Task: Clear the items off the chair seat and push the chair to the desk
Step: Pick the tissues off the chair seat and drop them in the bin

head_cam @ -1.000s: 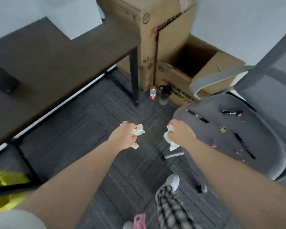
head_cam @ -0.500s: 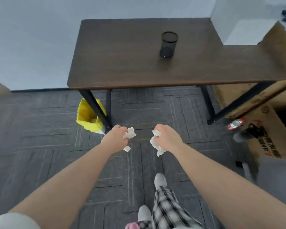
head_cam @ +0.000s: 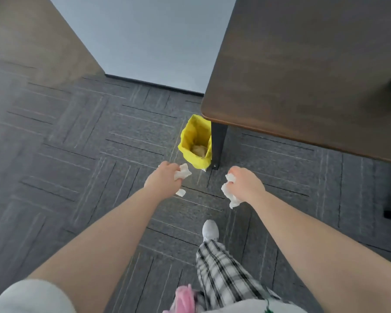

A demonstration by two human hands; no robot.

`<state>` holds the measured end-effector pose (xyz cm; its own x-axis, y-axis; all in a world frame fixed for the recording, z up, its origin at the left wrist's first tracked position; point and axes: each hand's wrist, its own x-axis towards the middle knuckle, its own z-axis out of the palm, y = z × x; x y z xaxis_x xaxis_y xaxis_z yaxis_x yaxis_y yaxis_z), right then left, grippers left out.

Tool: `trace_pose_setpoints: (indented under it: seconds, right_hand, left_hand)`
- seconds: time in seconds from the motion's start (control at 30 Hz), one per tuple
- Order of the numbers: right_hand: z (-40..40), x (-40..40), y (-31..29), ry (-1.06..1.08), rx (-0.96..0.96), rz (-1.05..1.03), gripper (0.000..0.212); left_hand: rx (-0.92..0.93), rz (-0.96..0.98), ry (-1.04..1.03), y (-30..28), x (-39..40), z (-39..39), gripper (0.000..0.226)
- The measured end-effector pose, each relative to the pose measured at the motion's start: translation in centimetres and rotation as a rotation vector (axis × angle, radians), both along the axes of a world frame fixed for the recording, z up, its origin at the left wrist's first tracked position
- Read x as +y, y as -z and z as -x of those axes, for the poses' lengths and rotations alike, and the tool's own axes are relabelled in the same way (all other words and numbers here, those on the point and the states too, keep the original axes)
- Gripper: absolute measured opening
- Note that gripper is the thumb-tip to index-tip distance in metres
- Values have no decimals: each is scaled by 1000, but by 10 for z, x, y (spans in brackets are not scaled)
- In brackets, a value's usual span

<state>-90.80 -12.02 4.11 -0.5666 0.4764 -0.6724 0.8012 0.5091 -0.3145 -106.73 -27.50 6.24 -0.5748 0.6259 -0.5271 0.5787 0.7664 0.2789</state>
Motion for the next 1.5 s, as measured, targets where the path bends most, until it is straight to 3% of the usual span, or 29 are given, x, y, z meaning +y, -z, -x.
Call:
trace_pose_setpoints:
  seconds: [0.2, 0.37, 0.73, 0.97, 1.5]
  right_hand:
    - [85, 14, 22, -52, 76, 44, 38]
    - [133, 21, 43, -122, -37, 88, 55]
    - [205, 38, 136, 292, -93, 107, 37]
    - [258, 58, 196, 567, -134, 113, 49]
    - [285, 101, 314, 981, -34, 34, 36]
  left_hand:
    - [-43, 64, -99, 19, 15, 68, 35]
    - [-86, 74, -99, 48, 34, 106, 38]
    - [-232, 110, -106, 165, 90, 188, 40]
    - [-406, 77, -160, 236, 137, 230, 43]
    - [-521, -44, -187, 346, 210, 247, 50]
